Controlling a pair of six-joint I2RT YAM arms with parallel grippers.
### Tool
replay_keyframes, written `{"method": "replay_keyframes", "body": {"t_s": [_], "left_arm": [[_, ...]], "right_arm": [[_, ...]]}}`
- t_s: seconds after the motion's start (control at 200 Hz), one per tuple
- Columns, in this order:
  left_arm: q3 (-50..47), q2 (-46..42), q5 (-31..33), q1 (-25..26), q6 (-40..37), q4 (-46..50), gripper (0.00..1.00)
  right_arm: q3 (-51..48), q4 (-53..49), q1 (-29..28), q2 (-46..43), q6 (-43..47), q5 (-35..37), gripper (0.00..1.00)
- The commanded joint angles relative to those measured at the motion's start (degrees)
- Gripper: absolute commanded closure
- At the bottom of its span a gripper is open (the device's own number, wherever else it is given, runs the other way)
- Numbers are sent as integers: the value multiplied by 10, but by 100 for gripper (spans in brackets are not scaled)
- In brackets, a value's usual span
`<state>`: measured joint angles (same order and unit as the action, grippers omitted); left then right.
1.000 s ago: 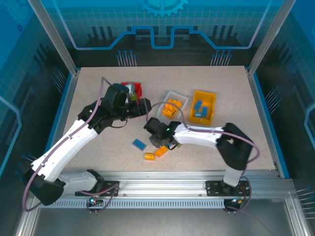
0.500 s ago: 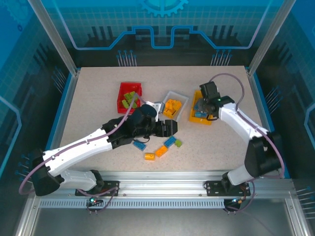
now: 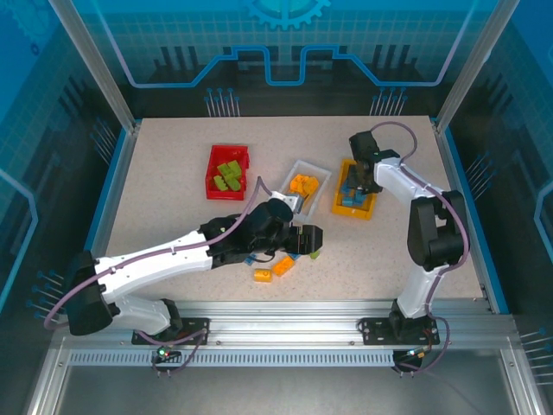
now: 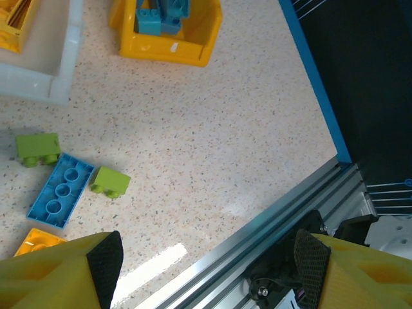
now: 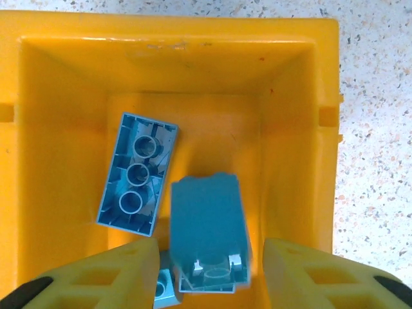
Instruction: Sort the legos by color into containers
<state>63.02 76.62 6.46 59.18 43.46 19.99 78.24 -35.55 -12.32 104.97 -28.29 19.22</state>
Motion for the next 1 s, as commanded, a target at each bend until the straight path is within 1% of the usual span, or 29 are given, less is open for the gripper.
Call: {"method": "replay_keyframes", "body": {"t_s": [0.0,0.16,0.255,0.325,0.44,0.535,0.58,0.635,0.73,0.77,0.875,0.995], "left_arm": [[-15,1,20,4,9,29,24],[-38,-13,35,6,2,60,25],[-36,-10,48,6,-36,105,24],[-35,-4,54,5,-70,132,24],[-40,13,56,5,-124,159,24],[-37,32,54,4,-171,172,24],[-35,43,50,4,-194,171,24],[-31,59,48,4,-219,170,24],[-24,91,36,-1,-256,156,24],[-18,108,36,-5,-267,152,23],[-3,149,27,-19,-285,143,24],[16,180,15,-20,-292,127,23]], "right_arm": [[10,-10,2,-28,7,-8,49],[10,-5,-19,-95,32,-6,45],[-6,4,-41,-156,49,2,43],[-32,17,-60,-216,61,-5,42],[-104,43,-98,-327,78,-42,40],[-170,50,-124,-418,81,-97,38],[-202,48,-137,-461,75,-119,38],[-242,44,-147,-514,65,-164,37],[-313,33,-160,-601,30,-236,34],[-339,26,-167,-634,11,-255,33],[-392,2,-189,-711,-41,-278,32],[-424,-37,-196,-781,-76,-272,32]]}}
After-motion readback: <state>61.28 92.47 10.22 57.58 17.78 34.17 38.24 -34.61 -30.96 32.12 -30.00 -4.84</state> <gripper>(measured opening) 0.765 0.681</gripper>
